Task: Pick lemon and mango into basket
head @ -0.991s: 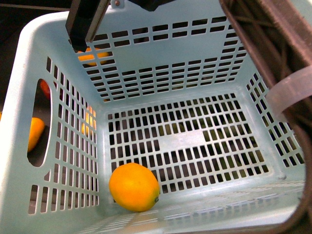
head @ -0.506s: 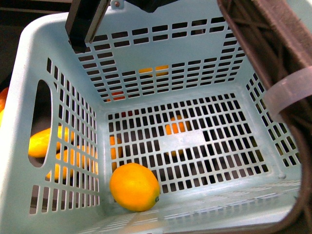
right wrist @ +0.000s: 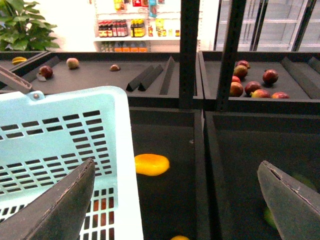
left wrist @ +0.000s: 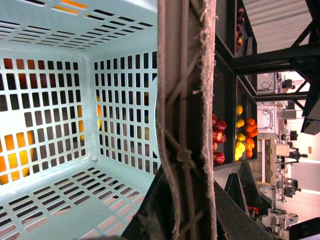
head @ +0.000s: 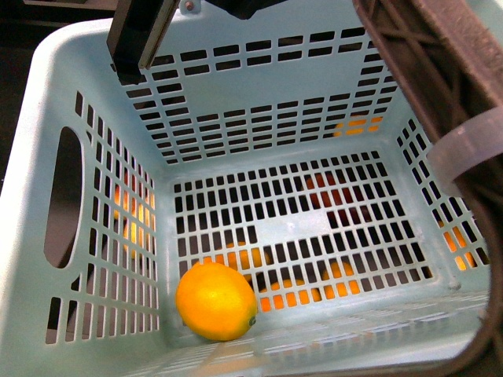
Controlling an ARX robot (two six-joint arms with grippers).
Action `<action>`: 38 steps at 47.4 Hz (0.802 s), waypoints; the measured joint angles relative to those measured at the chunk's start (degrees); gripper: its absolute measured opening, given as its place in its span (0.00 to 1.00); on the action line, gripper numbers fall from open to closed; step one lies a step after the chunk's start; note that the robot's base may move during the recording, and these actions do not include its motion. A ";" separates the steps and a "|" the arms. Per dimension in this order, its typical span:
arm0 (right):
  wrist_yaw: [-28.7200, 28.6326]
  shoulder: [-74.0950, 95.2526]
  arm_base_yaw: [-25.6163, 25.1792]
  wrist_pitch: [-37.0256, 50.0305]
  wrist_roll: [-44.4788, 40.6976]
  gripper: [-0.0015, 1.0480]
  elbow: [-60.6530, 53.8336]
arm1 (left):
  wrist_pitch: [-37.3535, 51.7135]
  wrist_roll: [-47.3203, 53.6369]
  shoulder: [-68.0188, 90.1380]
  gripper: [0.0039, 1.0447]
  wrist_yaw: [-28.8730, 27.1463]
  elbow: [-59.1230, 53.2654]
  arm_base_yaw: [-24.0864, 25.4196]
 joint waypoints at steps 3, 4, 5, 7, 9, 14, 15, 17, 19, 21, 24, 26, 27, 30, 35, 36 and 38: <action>-0.17 -0.02 0.00 0.00 0.00 0.92 0.00 | 0.00 0.07 0.00 0.06 -0.02 0.00 0.00; -0.20 0.00 0.00 0.00 0.02 0.92 0.00 | 0.00 0.07 0.00 0.06 0.02 0.00 0.00; -0.09 0.00 0.00 0.00 -0.02 0.92 0.00 | 0.00 0.09 0.00 0.06 -0.02 0.00 0.00; -0.15 0.00 0.00 0.00 0.00 0.92 0.00 | 0.00 0.11 0.02 0.06 -0.09 0.00 0.00; -0.09 -0.02 0.00 -0.02 0.00 0.92 0.00 | 0.00 0.13 0.02 0.06 0.02 0.00 0.00; -0.22 -0.04 0.00 -0.02 0.00 0.92 0.00 | 0.00 -0.02 0.02 0.06 -0.02 0.00 0.00; -0.20 -0.04 0.00 -0.02 0.00 0.92 0.00 | 0.00 0.00 0.02 0.06 0.00 0.00 0.00; -0.22 -0.04 0.00 -0.02 0.00 0.92 0.00 | 0.00 0.07 0.02 0.06 -0.02 0.00 0.00; -0.13 -0.04 0.00 -0.02 0.00 0.92 0.00 | 0.00 0.11 0.02 0.06 -0.04 0.00 0.00; -0.26 -0.04 -0.02 -0.02 0.02 0.92 0.00 | 0.00 0.11 0.02 0.06 -0.04 0.00 0.00; -0.07 -0.11 -0.02 -0.02 0.02 0.92 0.00 | 0.00 0.09 0.00 0.06 0.04 0.02 0.00; -0.20 0.02 0.00 -0.07 0.00 0.92 0.00 | 0.00 0.20 0.02 0.06 0.00 0.00 0.00; -0.04 0.09 0.00 -0.07 0.00 0.92 0.00 | 0.00 0.09 0.07 0.06 -0.04 0.00 0.00; 0.00 -0.09 0.02 -0.04 0.00 0.92 0.00 | 0.00 -0.04 -0.02 0.06 0.04 0.04 0.00; -0.50 0.04 0.00 -0.02 0.00 0.92 -0.04 | 0.00 0.31 0.00 0.06 -0.48 0.04 0.61; -0.61 0.02 0.00 -0.04 0.00 0.92 -0.04 | 0.00 0.33 0.00 0.06 -0.70 0.04 0.72; -0.57 0.04 0.00 -0.04 0.00 0.92 -0.04 | 0.00 0.59 0.00 0.06 -1.20 0.04 0.81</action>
